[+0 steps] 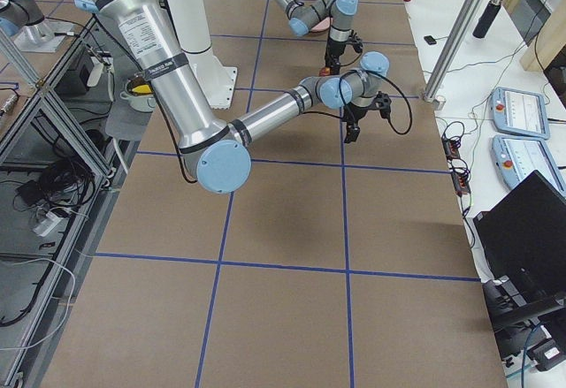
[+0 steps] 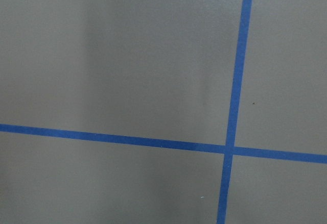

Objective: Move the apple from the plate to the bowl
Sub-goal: 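Lower the apple into the bowl and open the left gripper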

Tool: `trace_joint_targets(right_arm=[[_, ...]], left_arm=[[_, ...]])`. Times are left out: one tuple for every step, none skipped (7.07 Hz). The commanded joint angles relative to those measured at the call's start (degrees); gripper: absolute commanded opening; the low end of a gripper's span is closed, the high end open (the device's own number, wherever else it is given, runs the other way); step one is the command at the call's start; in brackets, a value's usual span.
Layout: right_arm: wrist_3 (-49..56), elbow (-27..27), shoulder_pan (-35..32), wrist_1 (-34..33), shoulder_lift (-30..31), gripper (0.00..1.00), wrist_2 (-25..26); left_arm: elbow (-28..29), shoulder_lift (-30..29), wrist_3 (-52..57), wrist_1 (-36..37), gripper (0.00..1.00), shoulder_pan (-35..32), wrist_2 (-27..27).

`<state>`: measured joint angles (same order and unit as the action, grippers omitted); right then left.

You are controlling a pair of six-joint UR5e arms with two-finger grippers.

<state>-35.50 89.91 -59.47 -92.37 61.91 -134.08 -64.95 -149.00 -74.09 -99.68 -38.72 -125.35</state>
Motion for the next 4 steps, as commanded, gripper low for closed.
trace_joint_targets(right_arm=[[-0.5, 0.2, -0.9, -0.3, 0.1, 1.0, -0.3], [-0.6, 0.3, -1.5, -0.4, 0.2, 1.0, 0.3], [-0.6, 0.4, -2.1, -0.3, 1.4, 1.0, 0.6], [-0.5, 0.5, -2.7, -0.4, 1.6, 1.0, 0.7]], left_arm=[[1.2, 0.0, -0.2, -1.2, 0.0, 0.6, 0.0], [1.7, 0.0, -2.8, -2.6, 0.19, 0.6, 0.0], [3.0, 0.0, -3.1, -4.2, 0.82, 0.6, 0.2], [3.3, -0.1, -3.7, -5.5, 0.98, 1.3, 3.8]])
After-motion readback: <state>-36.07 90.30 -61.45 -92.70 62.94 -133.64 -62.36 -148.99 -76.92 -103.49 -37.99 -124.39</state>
